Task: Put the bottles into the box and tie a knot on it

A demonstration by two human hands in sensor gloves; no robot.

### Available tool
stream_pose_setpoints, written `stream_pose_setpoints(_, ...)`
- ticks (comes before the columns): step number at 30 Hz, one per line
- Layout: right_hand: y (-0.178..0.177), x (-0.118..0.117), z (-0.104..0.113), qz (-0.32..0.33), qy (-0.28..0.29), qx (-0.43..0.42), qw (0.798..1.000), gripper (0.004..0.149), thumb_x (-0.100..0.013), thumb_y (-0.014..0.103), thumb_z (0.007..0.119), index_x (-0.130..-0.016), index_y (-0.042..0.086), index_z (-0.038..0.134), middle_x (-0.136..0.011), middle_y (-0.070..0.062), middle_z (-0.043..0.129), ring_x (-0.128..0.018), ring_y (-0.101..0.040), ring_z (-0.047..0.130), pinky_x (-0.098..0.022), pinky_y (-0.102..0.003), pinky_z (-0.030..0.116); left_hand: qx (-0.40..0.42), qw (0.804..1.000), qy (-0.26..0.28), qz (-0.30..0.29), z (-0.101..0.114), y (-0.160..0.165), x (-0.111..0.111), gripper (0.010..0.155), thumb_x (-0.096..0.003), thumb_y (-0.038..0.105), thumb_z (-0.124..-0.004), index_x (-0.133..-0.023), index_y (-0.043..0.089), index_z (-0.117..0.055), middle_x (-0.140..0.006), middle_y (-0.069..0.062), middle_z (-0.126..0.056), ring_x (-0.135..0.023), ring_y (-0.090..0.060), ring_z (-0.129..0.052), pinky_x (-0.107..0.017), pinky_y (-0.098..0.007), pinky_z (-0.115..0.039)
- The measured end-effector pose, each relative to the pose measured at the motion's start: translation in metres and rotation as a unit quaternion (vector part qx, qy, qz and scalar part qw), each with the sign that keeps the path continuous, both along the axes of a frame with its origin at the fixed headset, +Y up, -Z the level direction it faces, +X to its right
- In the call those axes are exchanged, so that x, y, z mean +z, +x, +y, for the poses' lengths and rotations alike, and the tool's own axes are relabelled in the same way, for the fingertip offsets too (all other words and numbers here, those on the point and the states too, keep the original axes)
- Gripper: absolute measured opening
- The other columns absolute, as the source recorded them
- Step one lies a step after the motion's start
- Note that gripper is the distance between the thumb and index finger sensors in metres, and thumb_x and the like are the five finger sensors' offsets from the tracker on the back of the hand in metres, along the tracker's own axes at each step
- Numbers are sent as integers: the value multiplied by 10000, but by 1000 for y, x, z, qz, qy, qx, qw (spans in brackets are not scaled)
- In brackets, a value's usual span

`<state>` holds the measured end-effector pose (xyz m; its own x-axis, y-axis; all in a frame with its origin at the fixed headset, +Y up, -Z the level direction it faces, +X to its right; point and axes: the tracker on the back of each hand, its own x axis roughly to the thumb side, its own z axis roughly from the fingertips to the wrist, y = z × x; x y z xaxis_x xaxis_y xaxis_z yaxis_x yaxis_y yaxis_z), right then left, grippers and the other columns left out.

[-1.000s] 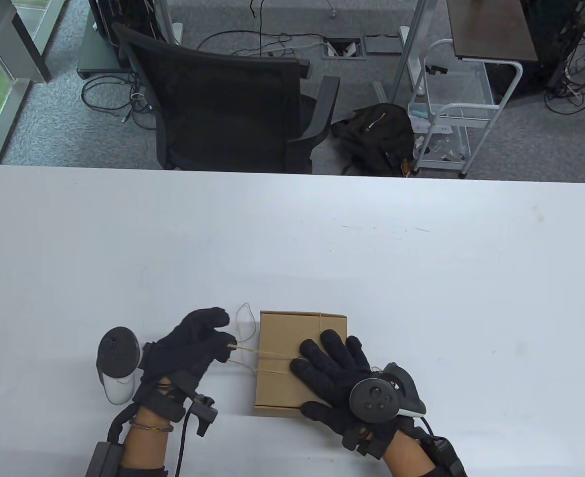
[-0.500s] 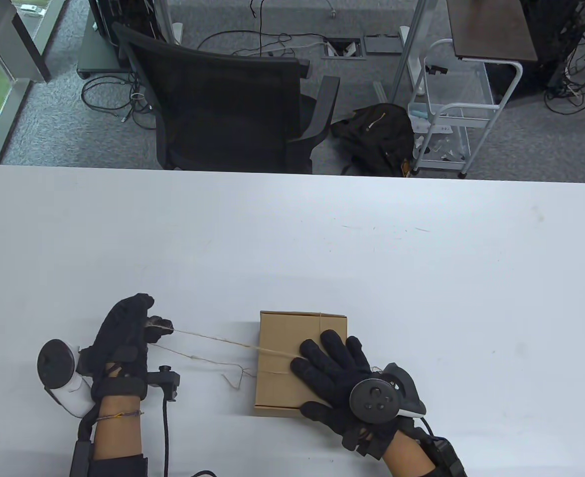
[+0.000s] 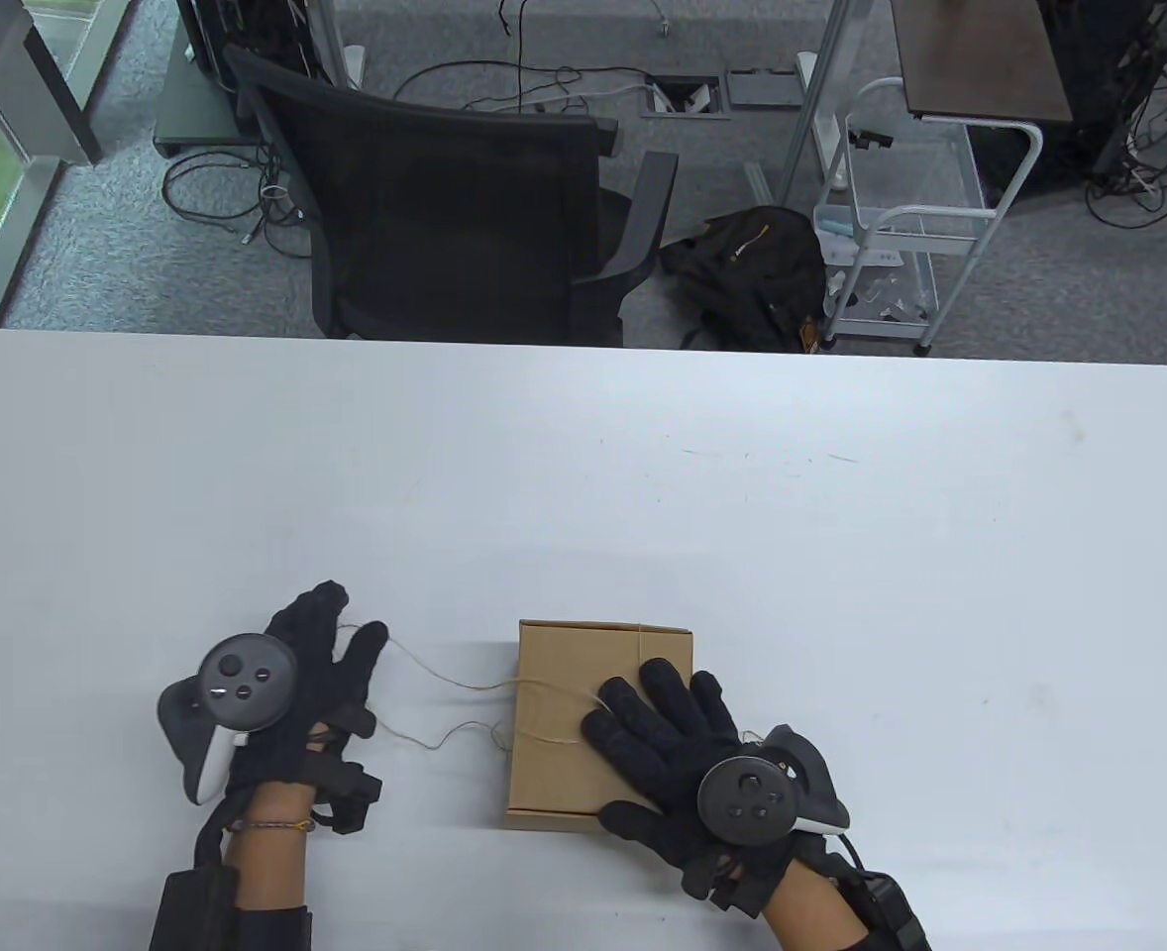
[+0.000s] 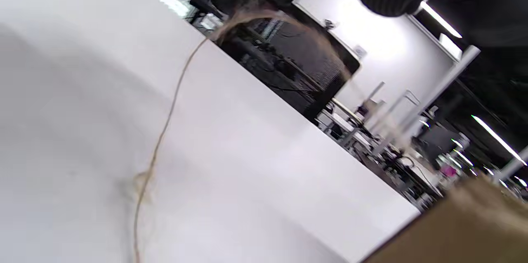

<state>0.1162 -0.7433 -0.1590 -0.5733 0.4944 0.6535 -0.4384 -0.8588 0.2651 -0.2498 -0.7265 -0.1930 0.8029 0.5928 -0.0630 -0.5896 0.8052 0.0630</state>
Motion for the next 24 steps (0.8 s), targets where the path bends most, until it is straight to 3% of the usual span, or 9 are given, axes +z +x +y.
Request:
stream_pose_setpoints(4,0,0,0,-1,6,-2,1000,773,-480,570,670,-1110,157,499,-1188,-72,344,-1035,-424,162,-649,-688,121,-29,998,23,-57,6,33,3,833,-523,515,-802,-1213,213,-446,-1278,-266,-417,-1121,-602,-453,-689,-815,-346)
stream_pose_setpoints(7,0,1,1,-1,10,-6,1000,770,-481,564,675,-1106,145,512,-1185,-84,357,-1035,-430,177,-649,-693,130,8,991,34,-133,7,53,8,776,-516,487,-827,-1201,276,-530,-1298,-229,-410,-1134,-597,-422,-695,-813,-333)
stream_pose_setpoints(11,0,2,1,-1,22,-9,1000,769,-481,561,679,-1102,134,526,-1182,-93,377,-1031,-449,192,-649,-703,138,64,975,44,-208,6,82,13,798,-514,517,-813,-1213,292,-500,-1311,-214,-383,-1143,-603,-349,-694,-820,-311)
stream_pose_setpoints(15,-2,4,3,1,34,-3,999,764,-480,552,685,-1097,124,545,-1181,-94,397,-1023,-475,196,-645,-706,127,-6,973,18,-231,0,110,15,826,-513,551,-799,-1222,301,-457,-1314,-231,-299,-1139,-614,-262,-687,-828,-280)
stream_pose_setpoints(17,-1,4,5,-1,45,-3,999,751,-480,547,687,-1089,123,573,-1178,-103,421,-1021,-482,207,-637,-714,118,-30,975,35,-217,-2,119,17,658,-512,493,-811,-1115,271,-673,-1291,-242,-408,-1136,-617,-313,-678,-837,-294)
stream_pose_setpoints(19,3,5,9,-2,50,-19,999,727,-478,541,700,-1079,142,614,-1177,-113,430,-1021,-489,216,-630,-719,105,-12,975,98,-198,4,120,18,477,-503,421,-837,-942,234,-845,-1214,-204,-614,-1127,-583,-473,-670,-842,-337)
stream_pose_setpoints(24,29,0,24,-41,41,-158,986,658,-473,493,797,-1069,255,652,-1158,-213,491,-1011,-545,329,-602,-796,146,25,972,111,-205,8,114,24,475,-505,422,-846,-924,199,-866,-1190,-192,-661,-1115,-571,-530,-667,-846,-366)
